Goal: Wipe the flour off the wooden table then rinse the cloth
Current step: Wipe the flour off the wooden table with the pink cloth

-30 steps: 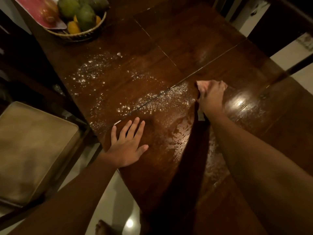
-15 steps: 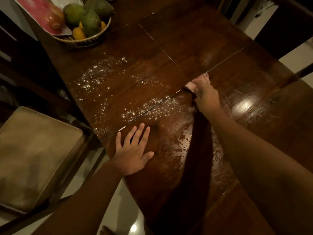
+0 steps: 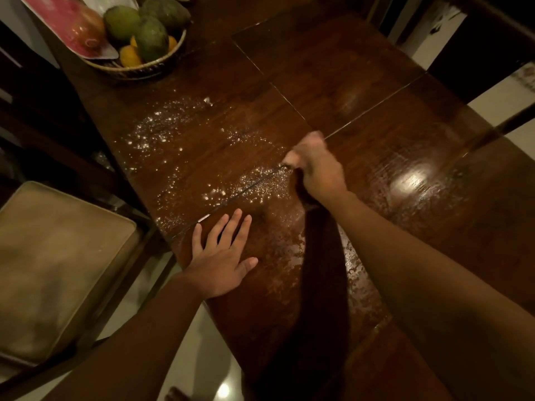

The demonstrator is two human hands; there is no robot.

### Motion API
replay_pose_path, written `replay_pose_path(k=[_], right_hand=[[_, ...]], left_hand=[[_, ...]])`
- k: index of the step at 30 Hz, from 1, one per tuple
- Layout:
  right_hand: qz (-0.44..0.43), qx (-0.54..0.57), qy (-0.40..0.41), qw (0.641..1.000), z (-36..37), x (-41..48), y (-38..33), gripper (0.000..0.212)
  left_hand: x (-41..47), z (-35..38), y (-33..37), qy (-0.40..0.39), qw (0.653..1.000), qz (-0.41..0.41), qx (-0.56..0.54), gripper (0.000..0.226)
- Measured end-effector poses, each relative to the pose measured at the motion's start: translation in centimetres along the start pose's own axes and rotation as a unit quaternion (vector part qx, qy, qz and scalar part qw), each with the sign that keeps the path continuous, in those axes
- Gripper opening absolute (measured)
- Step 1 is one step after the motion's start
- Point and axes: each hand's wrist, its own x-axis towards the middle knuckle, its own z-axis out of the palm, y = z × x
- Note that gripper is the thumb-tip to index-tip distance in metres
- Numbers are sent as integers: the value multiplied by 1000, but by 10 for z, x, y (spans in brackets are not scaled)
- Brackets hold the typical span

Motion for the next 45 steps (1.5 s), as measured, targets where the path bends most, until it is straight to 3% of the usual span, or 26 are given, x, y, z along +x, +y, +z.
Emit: replay_pose_path(k=[1, 3, 5, 7, 8, 10, 11, 14, 16, 19, 20, 22, 24, 26, 28, 29, 31, 33, 35, 37, 39, 41, 43, 45], right_hand=[[-84, 6, -64, 994, 4, -8, -5, 57], [-261, 26, -170, 950, 2, -30, -6, 53], [-340, 32, -203, 918, -11, -36, 15, 51], [-239, 53, -141, 959, -24, -39, 37, 54], [-130, 91, -81, 984, -30, -40, 48, 51], [67, 120, 61, 989, -32, -40, 62, 39], [91, 88, 108, 986, -27, -43, 61, 38], [31, 57, 95, 993, -5, -70, 50, 44], [-111, 62, -4, 992, 1, -103, 46, 48], [-303, 6, -172, 937, -10, -135, 63, 48], [-315, -30, -191, 929, -18, -128, 69, 45], [-198, -49, -173, 964, -26, -103, 69, 41], [-30, 22, -59, 998, -19, -79, 56, 42], [35, 13, 45, 998, 0, -67, 26, 47], [-9, 27, 44, 999, 16, -73, -2, 49], [-89, 32, -2, 995, 22, -81, -10, 50], [-282, 19, -144, 948, 21, -95, -9, 55], [-359, 12, -221, 907, 5, -91, 14, 58], [-293, 0, -171, 941, -6, -80, 41, 66], [-118, 48, -45, 991, -11, -77, 49, 66], [3, 65, 55, 996, -2, -86, 25, 55], [-58, 64, 56, 995, 15, -109, 3, 51], [-222, 71, -49, 971, 28, -143, -4, 56], [-330, 53, -162, 929, 26, -163, 14, 63]], left_hand=[[0, 1, 0, 0, 1000, 0, 0, 79], [1, 1, -1, 0, 1000, 1, 1, 79], [2, 0, -1, -2, 1000, 1, 3, 79], [3, 0, -2, -6, 1000, 3, 5, 79], [2, 1, -2, -7, 1000, 3, 2, 79], [2, 1, -2, -8, 1000, 2, -1, 79], [2, 1, -2, -7, 1000, 2, -1, 79], [2, -1, -1, -10, 1000, 2, 1, 79], [2, -3, 1, -12, 1000, 2, 4, 79], [2, -3, 1, -17, 1000, -1, 9, 79], [2, -3, 0, -16, 1000, -1, 8, 78], [2, -2, 0, -17, 1000, 2, 8, 78], [2, -2, 0, -20, 1000, 3, 5, 78], [1, -3, -1, -22, 1000, 4, 5, 79], [2, -5, -1, -25, 1000, 6, 5, 81], [2, -5, -1, -28, 1000, 4, 5, 81], [3, -5, -1, -31, 999, -3, 9, 83], [4, -4, -2, -26, 1000, -5, 6, 86], [4, -2, -4, -16, 1000, 3, -5, 87], [3, -1, -5, -16, 1000, 7, -9, 86], [2, -2, -4, -18, 1000, 7, -10, 85], [2, -4, -2, -17, 1000, 4, -5, 86], [3, -5, 0, -20, 1000, -2, 1, 87], [2, -6, 1, -26, 1000, -4, 9, 92]])
